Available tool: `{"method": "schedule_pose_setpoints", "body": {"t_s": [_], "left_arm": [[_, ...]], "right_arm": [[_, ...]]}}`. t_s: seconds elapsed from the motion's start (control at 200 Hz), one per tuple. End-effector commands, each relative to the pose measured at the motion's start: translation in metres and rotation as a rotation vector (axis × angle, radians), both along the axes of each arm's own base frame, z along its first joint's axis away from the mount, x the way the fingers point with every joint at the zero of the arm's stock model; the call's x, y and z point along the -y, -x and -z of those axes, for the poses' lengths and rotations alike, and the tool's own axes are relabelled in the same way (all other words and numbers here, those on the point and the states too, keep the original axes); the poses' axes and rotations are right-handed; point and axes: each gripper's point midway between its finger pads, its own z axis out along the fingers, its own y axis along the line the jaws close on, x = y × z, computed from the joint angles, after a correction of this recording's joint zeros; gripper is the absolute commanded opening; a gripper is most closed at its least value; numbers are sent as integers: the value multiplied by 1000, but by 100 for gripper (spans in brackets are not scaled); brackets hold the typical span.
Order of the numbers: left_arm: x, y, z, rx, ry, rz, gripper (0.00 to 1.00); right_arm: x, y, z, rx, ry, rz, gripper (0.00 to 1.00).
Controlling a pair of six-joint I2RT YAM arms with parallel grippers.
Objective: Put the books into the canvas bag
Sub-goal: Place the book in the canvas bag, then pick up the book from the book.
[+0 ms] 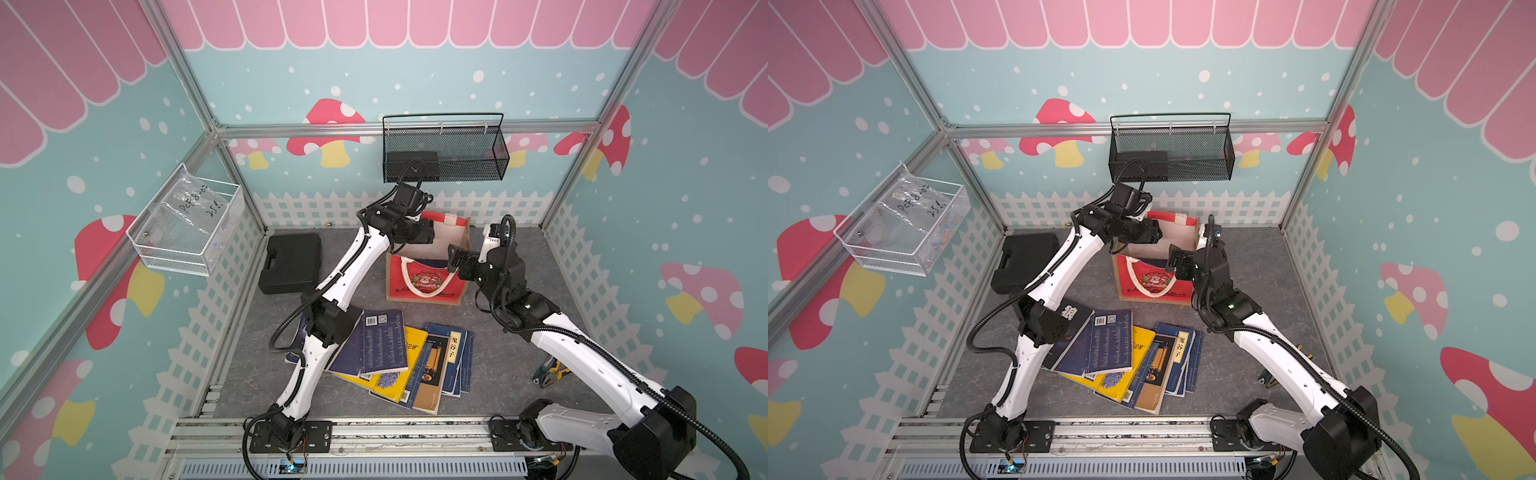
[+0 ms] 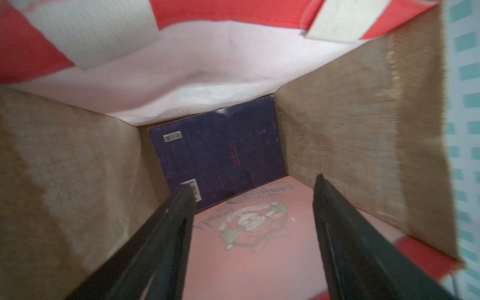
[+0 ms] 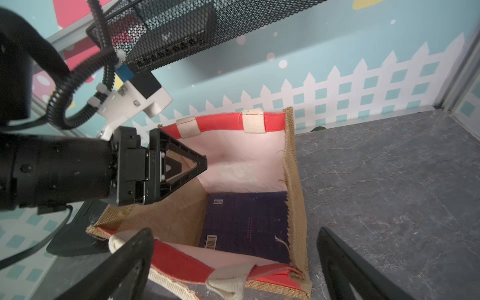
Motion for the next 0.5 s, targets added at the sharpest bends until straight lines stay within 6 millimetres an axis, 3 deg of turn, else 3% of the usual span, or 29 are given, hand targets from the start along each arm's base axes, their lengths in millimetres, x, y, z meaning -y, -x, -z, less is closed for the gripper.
{"method": "schedule_pose_setpoints", "body": {"t_s": [0.0, 0.13, 0.135, 0.4, 0.495], "left_arm": [[-5, 29, -64, 63, 105, 71, 81], [-19, 64, -62, 20, 69, 115, 86], [-19, 65, -54, 2, 57, 115, 87], [-81, 136, -18, 26, -12, 47, 98], [-107, 159, 6, 19, -31, 1, 98]], "right_arm": [[-22, 15, -6, 49, 50, -185, 98], [-47, 44, 14, 20, 54, -388, 95], [-49, 45, 15, 18, 53, -395, 95], [-97, 112, 60, -13, 66, -657, 95], [-114, 130, 76, -22, 63, -725, 98]]}}
